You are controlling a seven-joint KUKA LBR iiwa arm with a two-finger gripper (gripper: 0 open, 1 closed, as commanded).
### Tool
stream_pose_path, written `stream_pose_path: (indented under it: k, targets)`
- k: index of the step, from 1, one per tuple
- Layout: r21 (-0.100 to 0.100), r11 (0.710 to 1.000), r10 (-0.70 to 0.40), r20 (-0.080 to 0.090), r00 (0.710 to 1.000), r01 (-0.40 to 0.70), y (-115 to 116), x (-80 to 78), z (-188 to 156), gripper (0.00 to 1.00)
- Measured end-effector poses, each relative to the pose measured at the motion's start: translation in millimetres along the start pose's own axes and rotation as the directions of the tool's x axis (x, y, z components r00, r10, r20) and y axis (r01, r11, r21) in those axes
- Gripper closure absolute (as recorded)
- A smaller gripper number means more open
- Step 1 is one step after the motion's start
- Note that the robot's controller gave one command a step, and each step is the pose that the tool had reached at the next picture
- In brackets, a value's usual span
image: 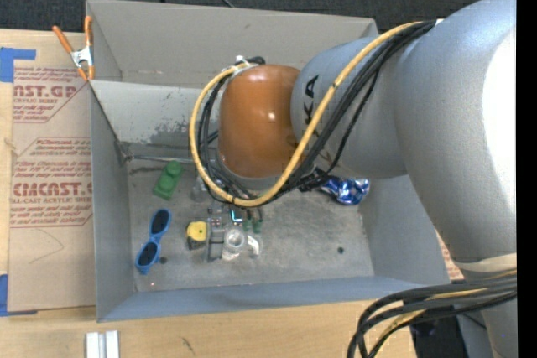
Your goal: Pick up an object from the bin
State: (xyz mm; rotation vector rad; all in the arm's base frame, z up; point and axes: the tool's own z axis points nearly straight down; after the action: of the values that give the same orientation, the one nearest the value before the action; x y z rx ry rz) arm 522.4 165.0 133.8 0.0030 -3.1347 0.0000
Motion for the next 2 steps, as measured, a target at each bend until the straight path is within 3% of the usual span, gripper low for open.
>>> stream_pose_path:
  k: [1, 2]
  targets:
    - [-0.002, 0.999, -0.041, 0.014, 0.999, 0.041, 8, 27.0, -83, 0.00]
    - [0.000, 0.998, 0.057, 0.004, 0.998, -0.057, -11, 12.8, 59, 0.00]
